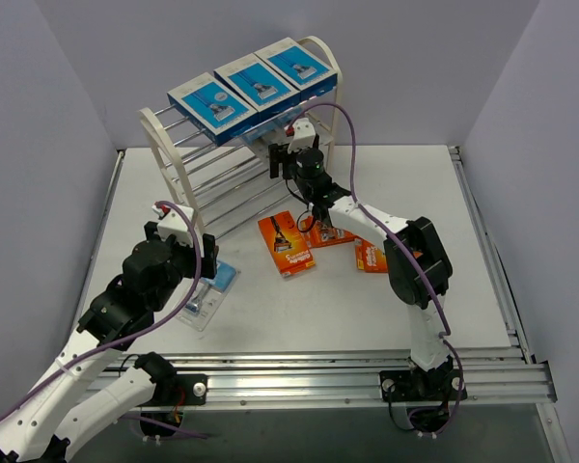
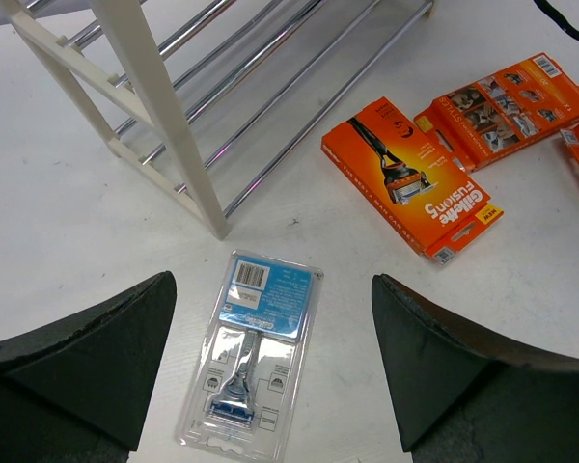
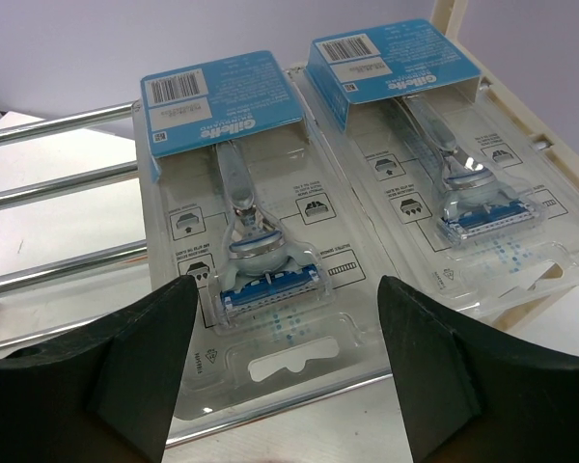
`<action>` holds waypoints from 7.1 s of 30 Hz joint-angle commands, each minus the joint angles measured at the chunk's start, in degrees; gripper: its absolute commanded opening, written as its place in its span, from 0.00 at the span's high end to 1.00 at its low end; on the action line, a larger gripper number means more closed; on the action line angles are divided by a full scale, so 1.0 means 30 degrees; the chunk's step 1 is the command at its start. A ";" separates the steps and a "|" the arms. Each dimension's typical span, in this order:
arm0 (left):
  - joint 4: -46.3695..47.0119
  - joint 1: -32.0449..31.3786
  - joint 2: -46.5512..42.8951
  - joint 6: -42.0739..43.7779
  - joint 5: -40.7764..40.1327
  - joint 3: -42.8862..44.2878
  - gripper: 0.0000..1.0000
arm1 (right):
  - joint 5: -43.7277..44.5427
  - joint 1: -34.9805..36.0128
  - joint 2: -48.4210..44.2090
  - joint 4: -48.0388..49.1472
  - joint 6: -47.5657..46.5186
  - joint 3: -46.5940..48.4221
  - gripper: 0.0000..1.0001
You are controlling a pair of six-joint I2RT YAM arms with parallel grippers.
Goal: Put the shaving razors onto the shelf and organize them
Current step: Place the shaving razor onto shelf, then grab a shaving razor with the right arm
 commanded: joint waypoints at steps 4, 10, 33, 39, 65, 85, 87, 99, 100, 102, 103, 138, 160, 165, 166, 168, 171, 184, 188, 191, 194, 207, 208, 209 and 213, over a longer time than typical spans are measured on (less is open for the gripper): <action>0.0151 0.0159 -0.0043 0.0195 0.0004 0.0268 0.09 | -0.0017 -0.0274 -0.0405 -0.0501 0.0352 -0.0003 0.27; 0.0122 0.0188 0.0016 0.0195 -0.0143 0.0267 0.09 | -0.0018 -0.0274 -0.0639 -0.0764 0.0352 0.0377 0.25; 0.0093 0.0217 -0.0014 0.0195 -0.0493 0.0296 0.09 | 0.0100 -0.0186 -0.3275 -0.1117 0.0645 -0.0001 0.16; 0.0063 0.0188 -0.0043 0.0224 -0.0874 0.0238 0.09 | 0.0070 0.0019 -0.4885 -0.1087 0.0850 -0.1611 0.16; 0.0561 0.0218 -0.2270 0.0341 -0.1959 -0.0084 0.09 | 0.5343 1.4636 -0.7440 0.3514 0.7674 -1.4304 0.25; 0.1441 0.0247 -0.5786 0.0078 -0.2779 -0.0641 0.10 | 0.6983 1.5195 -0.0261 -1.0139 1.4086 -0.1527 0.36; 0.1324 0.0247 -0.5814 -0.0010 -0.2779 -0.0612 0.10 | 0.7481 1.5195 0.0032 -1.0257 1.4967 -0.1555 0.38; 0.1997 0.0189 -0.7660 -0.0156 -0.2663 -0.1051 0.10 | 0.6399 1.4053 0.2874 -1.1868 1.7549 0.1168 0.39; 0.1997 0.0188 -0.7631 -0.0185 -0.2604 -0.1051 0.09 | 0.6428 1.4024 0.2992 -1.1898 1.7607 0.1459 0.39; 0.1910 0.0159 -0.7544 -0.0186 -0.2458 -0.0992 0.10 | 0.6515 1.3907 0.3226 -1.2102 1.7753 0.1783 0.37; 0.1909 0.0159 -0.7427 -0.0186 -0.2370 -0.0934 0.10 | 0.6661 1.3906 0.3315 -1.2219 1.7870 0.2017 0.36; 0.1880 -0.0017 -0.7602 -0.0303 -0.1490 -0.0904 0.09 | 0.6399 1.2500 0.7242 -1.9984 2.0303 0.6678 0.56; 0.1762 -0.0076 -0.6958 -0.0245 -0.1607 -0.0875 0.09 | 0.5054 1.2852 0.2647 -1.8170 1.2490 -0.1343 1.00; 0.1645 -0.0105 -0.6723 -0.0186 -0.1724 -0.0817 0.09 | 0.3442 1.2881 0.0975 -1.6152 0.9994 -0.3485 1.00; 0.1645 -0.0105 -0.6665 -0.0186 -0.1812 -0.0817 0.09 | 0.3208 1.2881 0.0276 -1.5885 0.9324 -0.3866 1.00; 0.1616 -0.0076 -0.6547 -0.0157 -0.1842 -0.0817 0.09 | 0.2301 1.2881 -0.0489 -1.5067 0.8588 -0.5034 1.00; 0.1558 -0.0104 -0.6313 -0.0127 -0.2017 -0.0817 0.09 | 0.0574 1.2998 -0.2334 -1.3895 0.6713 -0.6645 1.00; 0.1411 -0.0017 -0.5668 0.0019 -0.2691 -0.0670 0.09 | -0.4497 1.3027 -0.6936 -1.4360 -0.0555 -0.9433 1.00; 0.1265 -0.0017 -0.5492 0.0078 -0.2838 -0.0612 0.09 | -0.3448 1.2998 -0.7728 -1.4153 -0.1756 -0.9787 0.88; 0.1177 0.0012 -0.5405 0.0136 -0.3101 -0.0583 0.09 | -0.2485 1.2588 -0.7934 -1.4299 -0.1816 -0.9817 0.69; 0.1088 0.0100 -0.5492 0.0136 -0.3248 -0.0524 0.09 | -0.1104 1.2442 -0.8256 -1.4388 -0.1086 -0.9845 0.57; 0.1089 0.0276 -0.5170 0.0166 -0.2780 -0.0465 0.09 | 0.3902 1.1710 -1.1859 -1.3478 0.6866 -1.2453 0.14; 0.1060 0.0247 -0.5112 0.0166 -0.2779 -0.0465 0.09 | 0.4169 1.1709 -1.2005 -1.3451 0.7755 -1.2860 0.08; 0.1059 0.0276 -0.5111 0.0166 -0.2750 -0.0436 0.09 | 0.4404 1.1709 -1.2355 -1.3306 0.8605 -1.3125 0.00; 0.1060 0.0305 -0.5170 0.0166 -0.2662 -0.0465 0.09 | 0.4231 1.1680 -1.3440 -1.1812 1.1742 -1.4795 0.00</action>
